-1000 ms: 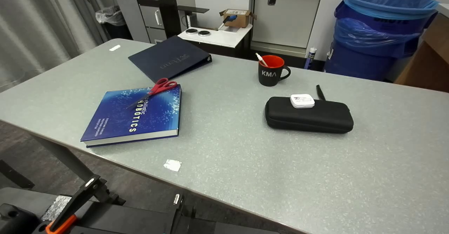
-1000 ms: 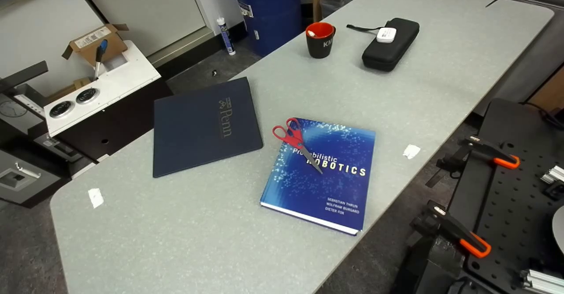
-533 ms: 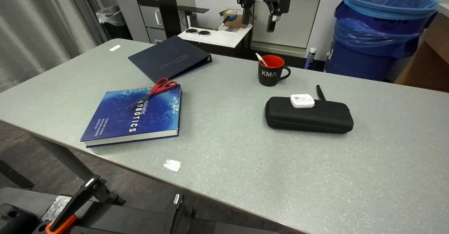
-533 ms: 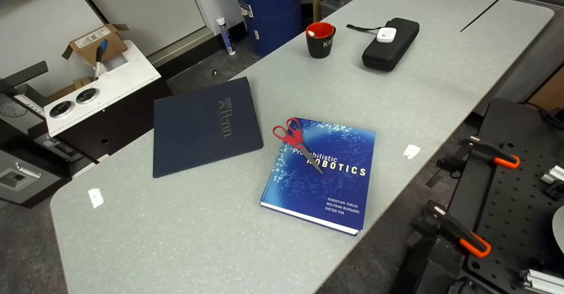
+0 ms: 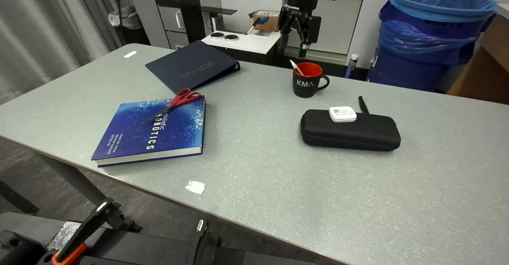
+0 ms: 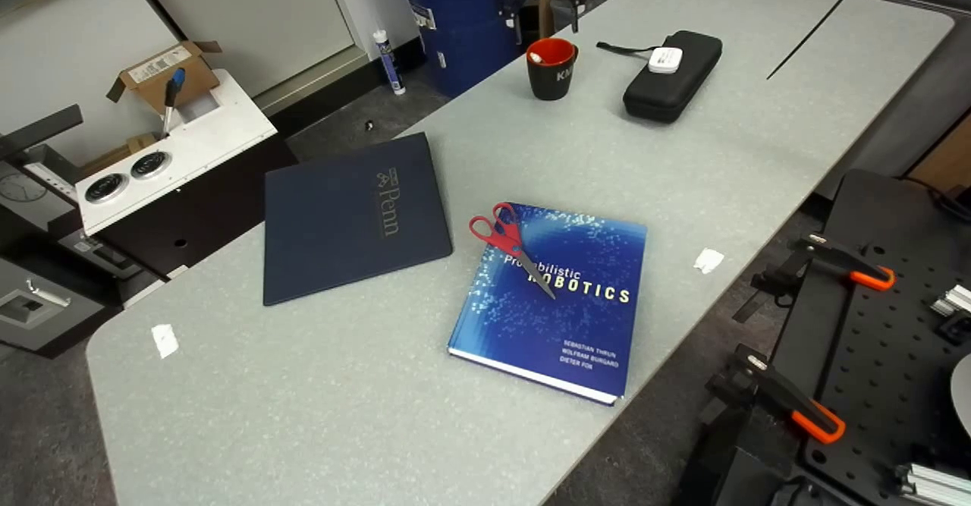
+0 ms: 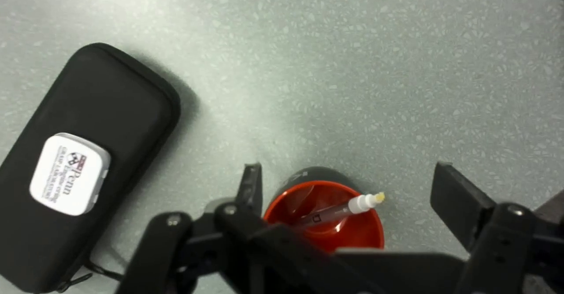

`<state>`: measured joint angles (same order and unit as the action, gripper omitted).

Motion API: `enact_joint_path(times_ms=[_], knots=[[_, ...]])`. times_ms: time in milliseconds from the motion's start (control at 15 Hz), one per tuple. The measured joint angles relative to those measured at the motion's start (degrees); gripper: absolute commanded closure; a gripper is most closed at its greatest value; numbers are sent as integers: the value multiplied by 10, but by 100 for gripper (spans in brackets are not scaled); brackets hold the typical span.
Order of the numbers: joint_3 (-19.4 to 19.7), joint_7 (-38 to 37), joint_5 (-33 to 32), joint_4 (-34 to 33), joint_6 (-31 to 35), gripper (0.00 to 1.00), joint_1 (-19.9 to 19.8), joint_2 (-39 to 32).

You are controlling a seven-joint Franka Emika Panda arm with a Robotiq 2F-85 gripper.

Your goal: Take the pen from the mug and put it on the table

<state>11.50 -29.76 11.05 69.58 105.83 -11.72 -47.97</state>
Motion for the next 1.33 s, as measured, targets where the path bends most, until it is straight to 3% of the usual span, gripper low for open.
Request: enact_joint_path(times_ms=[467, 1067, 1133, 1200, 1333], knots=[[-13, -66, 5, -140, -54, 0, -7, -97], [-18, -94, 5, -229, -121, 0, -23, -150], [-19, -94, 5, -236, -121, 4, -26, -155], [-20, -95, 5, -244, -121, 26, -29, -160], [-20, -96, 5, -256, -121, 31, -33, -169]])
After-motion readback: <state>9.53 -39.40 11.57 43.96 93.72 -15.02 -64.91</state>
